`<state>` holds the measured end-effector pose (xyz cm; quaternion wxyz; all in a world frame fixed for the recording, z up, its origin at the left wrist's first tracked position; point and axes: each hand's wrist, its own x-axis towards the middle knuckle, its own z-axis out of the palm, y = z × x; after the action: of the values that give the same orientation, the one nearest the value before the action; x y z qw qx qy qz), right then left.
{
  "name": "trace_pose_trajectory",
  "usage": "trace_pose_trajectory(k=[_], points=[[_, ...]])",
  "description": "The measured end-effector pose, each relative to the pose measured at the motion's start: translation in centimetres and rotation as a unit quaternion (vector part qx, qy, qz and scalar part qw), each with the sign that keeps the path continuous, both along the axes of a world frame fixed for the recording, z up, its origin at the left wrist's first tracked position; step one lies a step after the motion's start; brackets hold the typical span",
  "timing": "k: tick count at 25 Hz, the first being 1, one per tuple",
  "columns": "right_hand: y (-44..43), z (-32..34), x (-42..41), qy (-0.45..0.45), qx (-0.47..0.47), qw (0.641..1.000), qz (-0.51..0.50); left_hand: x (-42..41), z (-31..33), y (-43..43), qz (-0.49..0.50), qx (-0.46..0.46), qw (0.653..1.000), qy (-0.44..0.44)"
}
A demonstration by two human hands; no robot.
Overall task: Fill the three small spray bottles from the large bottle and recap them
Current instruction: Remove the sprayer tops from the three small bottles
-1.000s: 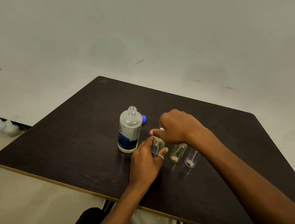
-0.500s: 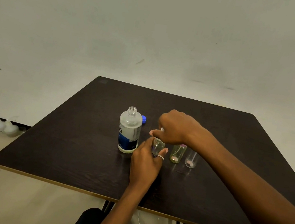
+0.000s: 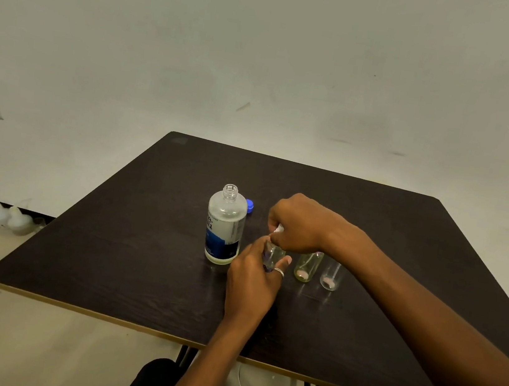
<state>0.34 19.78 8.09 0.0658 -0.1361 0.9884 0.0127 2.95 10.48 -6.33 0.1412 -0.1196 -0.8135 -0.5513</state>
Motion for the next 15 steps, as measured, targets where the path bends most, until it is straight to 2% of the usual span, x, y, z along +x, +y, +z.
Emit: trace_pose_trajectory(k=[7,12,15], points=[[1.0,3.3,0.3,0.012,-0.026,0.999,0.029,0.0,0.3,-0.1,0.002,0.001,1.000,-0.005],[2.0,8.1,1.5,0.007,-0.096,0.995,-0.005,0.2,0.6,0.0,0.004,0.000,1.000,-0.018],[2.6,10.0,1.5,0.044,-0.123,0.991,-0.030,0.2,0.5,0.0,0.008,-0.002,1.000,-0.014]])
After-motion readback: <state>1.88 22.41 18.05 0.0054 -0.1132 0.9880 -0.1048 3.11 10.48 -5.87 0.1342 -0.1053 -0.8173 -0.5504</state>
